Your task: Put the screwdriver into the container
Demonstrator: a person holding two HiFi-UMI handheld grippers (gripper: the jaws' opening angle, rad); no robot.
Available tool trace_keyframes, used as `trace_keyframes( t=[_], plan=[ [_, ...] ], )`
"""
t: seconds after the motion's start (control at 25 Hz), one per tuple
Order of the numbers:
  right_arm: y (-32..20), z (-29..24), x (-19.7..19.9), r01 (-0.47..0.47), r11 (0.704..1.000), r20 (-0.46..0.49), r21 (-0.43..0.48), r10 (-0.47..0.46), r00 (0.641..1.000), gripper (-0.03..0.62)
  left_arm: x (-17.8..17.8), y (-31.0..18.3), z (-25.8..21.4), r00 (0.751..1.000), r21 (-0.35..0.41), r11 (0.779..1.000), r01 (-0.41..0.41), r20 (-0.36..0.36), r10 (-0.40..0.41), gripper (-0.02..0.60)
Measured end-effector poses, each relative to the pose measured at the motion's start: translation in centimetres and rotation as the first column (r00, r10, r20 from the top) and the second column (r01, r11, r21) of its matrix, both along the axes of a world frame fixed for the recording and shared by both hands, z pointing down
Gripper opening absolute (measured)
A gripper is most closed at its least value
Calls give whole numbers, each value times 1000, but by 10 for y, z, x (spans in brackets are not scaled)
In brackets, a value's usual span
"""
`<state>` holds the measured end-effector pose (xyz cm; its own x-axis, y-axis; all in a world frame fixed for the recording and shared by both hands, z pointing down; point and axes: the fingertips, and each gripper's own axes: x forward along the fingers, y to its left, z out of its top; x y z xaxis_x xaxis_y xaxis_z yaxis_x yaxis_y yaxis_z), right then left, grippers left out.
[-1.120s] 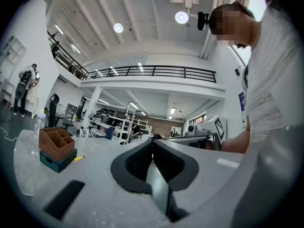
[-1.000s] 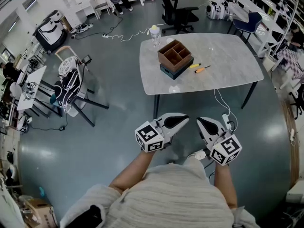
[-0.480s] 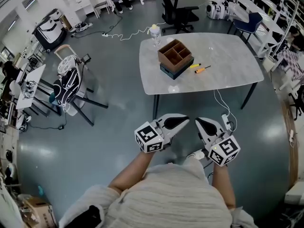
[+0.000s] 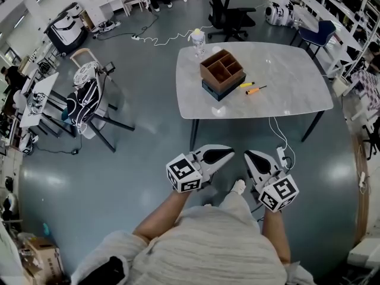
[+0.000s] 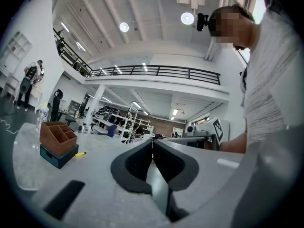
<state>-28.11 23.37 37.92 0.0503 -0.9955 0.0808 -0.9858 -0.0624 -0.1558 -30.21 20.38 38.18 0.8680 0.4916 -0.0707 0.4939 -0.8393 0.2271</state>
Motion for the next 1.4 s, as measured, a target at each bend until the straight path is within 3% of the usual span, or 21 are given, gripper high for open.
trace_keyframes(
  t=[0.36, 0.84, 1.12, 1.4],
  plan=[
    [-18, 7, 53, 62, 998, -41, -30, -63, 997, 12, 62, -8, 10, 999, 2, 1000, 17, 30, -17, 17],
    [-11, -9, 169, 90, 995, -48, -34, -92, 995, 12, 172, -2, 8, 997, 2, 1000, 12, 82, -12, 17],
    [-8, -11, 224, 127, 990, -111, -57, -133, 985, 14, 234, -7, 3, 995, -4, 996, 92, 39, -91, 17],
    [-22, -1, 253, 138, 989, -77, -47, -142, 987, 14, 259, -20, 12, 989, -17, 990, 139, 61, -138, 17]
  ],
)
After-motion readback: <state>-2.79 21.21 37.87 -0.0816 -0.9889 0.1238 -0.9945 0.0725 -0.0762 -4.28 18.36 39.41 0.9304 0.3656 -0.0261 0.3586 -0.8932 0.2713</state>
